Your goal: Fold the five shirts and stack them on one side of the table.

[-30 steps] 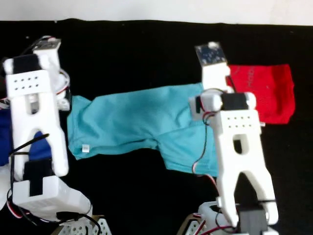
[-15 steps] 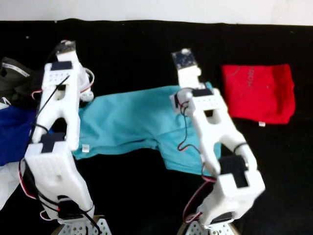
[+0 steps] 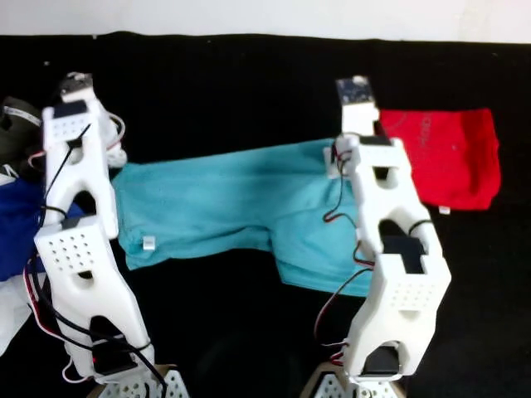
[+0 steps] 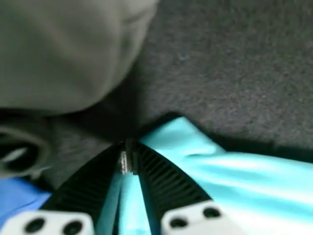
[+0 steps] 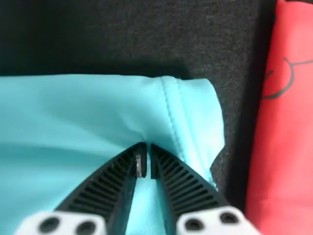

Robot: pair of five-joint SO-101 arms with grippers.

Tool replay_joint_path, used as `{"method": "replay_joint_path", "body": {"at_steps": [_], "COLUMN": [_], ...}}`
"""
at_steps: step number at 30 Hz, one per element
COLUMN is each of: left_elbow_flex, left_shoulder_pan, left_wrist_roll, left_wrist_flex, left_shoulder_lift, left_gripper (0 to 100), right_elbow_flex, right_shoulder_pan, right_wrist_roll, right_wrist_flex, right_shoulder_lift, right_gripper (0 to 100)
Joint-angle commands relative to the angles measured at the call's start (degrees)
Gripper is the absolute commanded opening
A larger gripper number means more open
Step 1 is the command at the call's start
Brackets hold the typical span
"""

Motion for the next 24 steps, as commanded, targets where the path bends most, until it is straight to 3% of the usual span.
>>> {"method": "replay_joint_path", "body": {"at_steps": [1,8,11,14,18,24], "left_elbow_flex": [-9.98,-23.78,-22.37,-10.77,14.64,52.62], "left_shoulder_pan": [-0.04,1.1,0.92,1.27,4.97,14.2], "left_wrist_roll": [-0.44,-0.79,-0.7,-0.7,-0.79,2.81], "left_wrist_flex": [8.09,27.25,27.69,27.69,24.62,1.58], "left_shoulder_lift": [-0.48,-0.57,-3.38,-11.74,-27.38,-51.21], "left_gripper": [1,1,1,1,1,1], "right_elbow_flex": [-6.46,-9.98,-9.89,-9.89,-9.89,-9.8], "right_shoulder_pan": [-0.57,-0.75,-0.75,-1.36,-3.03,-3.12], "right_wrist_roll": [-0.26,-0.35,-0.35,-0.35,-0.35,-0.44], "right_wrist_flex": [6.46,14.81,16.04,19.38,25.89,32.48], "right_shoulder_lift": [-1.1,-11.82,-16.66,-20.62,-24.92,-28.88], "right_gripper": [3.6,3.6,3.6,3.6,3.6,3.6]}}
